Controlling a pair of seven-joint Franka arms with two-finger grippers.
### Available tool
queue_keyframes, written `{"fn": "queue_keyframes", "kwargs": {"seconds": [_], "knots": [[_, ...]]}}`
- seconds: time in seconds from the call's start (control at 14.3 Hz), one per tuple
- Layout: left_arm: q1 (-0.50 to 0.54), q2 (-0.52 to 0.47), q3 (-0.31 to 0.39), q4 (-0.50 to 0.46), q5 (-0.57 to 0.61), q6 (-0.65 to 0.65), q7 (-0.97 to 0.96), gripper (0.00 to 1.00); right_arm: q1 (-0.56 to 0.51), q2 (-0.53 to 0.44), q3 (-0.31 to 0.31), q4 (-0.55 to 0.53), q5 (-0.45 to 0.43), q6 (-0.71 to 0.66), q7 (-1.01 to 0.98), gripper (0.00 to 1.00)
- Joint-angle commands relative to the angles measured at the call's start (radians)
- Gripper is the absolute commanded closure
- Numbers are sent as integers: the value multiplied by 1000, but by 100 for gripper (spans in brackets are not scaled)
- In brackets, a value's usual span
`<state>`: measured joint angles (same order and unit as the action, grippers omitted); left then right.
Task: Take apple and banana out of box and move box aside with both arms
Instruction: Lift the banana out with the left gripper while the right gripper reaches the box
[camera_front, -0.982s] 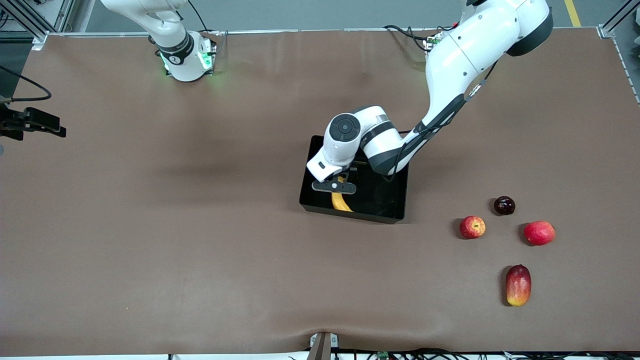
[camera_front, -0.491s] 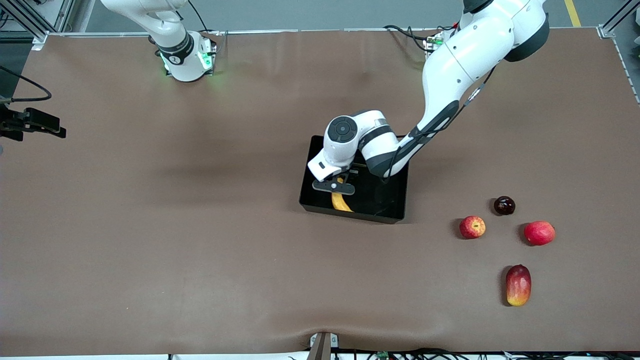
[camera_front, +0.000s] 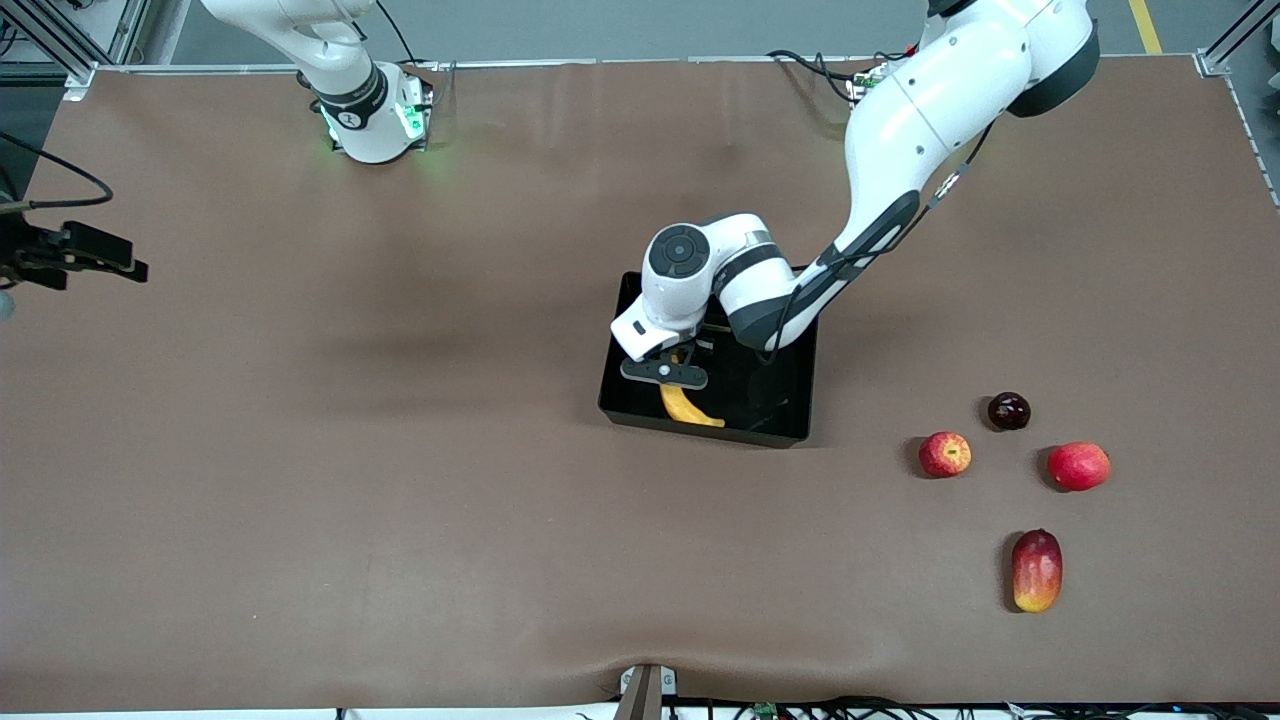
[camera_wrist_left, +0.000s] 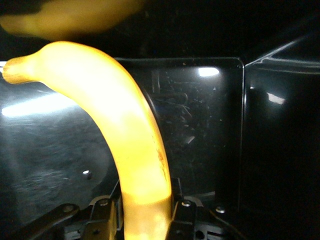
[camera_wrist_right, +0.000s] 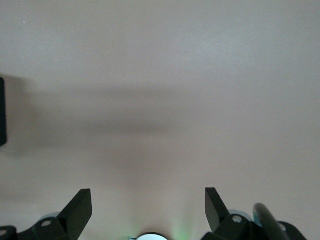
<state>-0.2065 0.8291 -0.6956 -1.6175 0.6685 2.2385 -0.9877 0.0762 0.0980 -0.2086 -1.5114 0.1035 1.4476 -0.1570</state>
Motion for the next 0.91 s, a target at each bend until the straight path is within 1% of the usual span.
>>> {"fn": "queue_keyframes", "kwargs": {"seconds": [0.0, 0.14, 0.35, 0.49, 0.63, 0.84], "knots": [[36, -68, -50, 11, 10, -81, -5, 100, 19, 34, 1, 20, 31, 11, 85, 0], [105, -67, -132, 34, 11, -126, -2, 100, 80, 49, 1, 20, 41, 33, 158, 0], [232, -68, -257, 36, 14, -151, 12, 100, 201, 77, 1, 19, 45, 69, 319, 0], [329, -68, -333, 36, 23, -200, 70, 100, 263, 110, 1, 17, 86, 97, 384, 0], [431, -68, -393, 36, 25, -240, 162, 100, 293, 147, 1, 13, 157, 132, 407, 0], [557, -68, -433, 36, 28, -273, 331, 100, 362, 205, 1, 10, 182, 212, 461, 0]]}}
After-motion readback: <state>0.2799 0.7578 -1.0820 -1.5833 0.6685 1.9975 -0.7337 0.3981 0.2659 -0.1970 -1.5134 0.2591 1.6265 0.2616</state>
